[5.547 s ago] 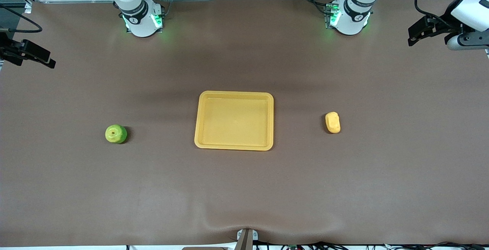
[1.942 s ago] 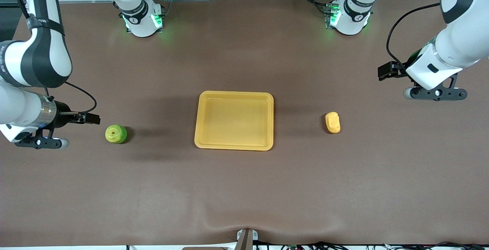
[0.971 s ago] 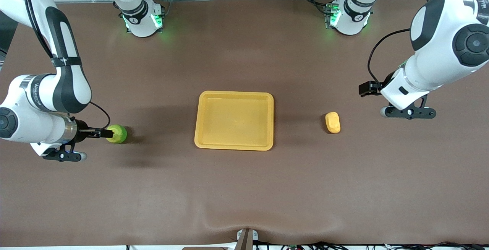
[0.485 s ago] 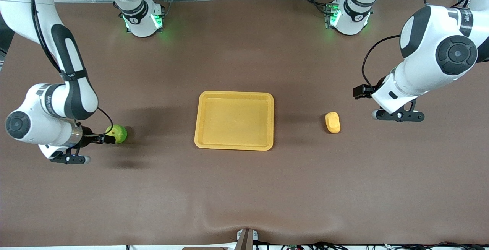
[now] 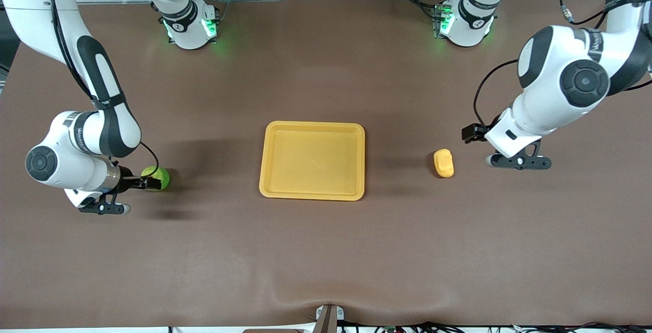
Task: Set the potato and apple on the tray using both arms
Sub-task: 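Lower the right gripper over the apple while the left gripper lowers over the potato, then close the right gripper on the apple while the left gripper grasps the potato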
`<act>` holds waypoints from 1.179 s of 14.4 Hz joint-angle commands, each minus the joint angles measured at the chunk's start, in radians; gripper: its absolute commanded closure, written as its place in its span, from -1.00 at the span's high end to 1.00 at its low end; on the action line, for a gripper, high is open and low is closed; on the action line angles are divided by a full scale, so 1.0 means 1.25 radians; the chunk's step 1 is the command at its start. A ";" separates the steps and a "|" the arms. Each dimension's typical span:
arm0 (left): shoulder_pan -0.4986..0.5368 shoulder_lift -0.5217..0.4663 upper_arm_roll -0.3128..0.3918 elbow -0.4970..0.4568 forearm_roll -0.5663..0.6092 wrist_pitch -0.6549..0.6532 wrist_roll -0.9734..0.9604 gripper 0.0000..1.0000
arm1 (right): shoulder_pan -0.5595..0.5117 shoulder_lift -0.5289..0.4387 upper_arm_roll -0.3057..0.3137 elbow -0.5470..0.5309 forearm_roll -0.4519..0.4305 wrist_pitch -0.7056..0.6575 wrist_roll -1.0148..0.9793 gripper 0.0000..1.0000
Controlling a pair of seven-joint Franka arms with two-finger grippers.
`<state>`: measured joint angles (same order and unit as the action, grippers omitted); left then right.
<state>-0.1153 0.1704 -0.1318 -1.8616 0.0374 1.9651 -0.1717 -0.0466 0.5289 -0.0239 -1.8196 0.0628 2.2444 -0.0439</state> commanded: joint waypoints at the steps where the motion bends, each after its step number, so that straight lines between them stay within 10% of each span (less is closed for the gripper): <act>1: 0.003 0.028 -0.010 -0.032 -0.014 0.068 -0.038 1.00 | -0.008 -0.018 0.003 -0.035 0.018 0.016 -0.029 1.00; 12: -0.012 0.129 -0.010 -0.042 -0.014 0.184 -0.178 1.00 | -0.008 -0.016 0.003 -0.109 0.018 0.094 -0.050 0.88; 15: -0.011 0.141 -0.010 -0.042 -0.014 0.195 -0.180 1.00 | -0.008 -0.017 0.004 -0.135 0.018 0.130 -0.051 -1.00; 17: -0.007 0.153 -0.010 -0.041 -0.014 0.204 -0.180 1.00 | -0.009 -0.018 0.004 -0.143 0.018 0.145 -0.051 -1.00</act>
<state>-0.1275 0.3511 -0.1440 -1.9140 0.0374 2.2016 -0.3883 -0.0480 0.5209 -0.0258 -1.9569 0.0629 2.3842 -0.0848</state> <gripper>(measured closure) 0.000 0.181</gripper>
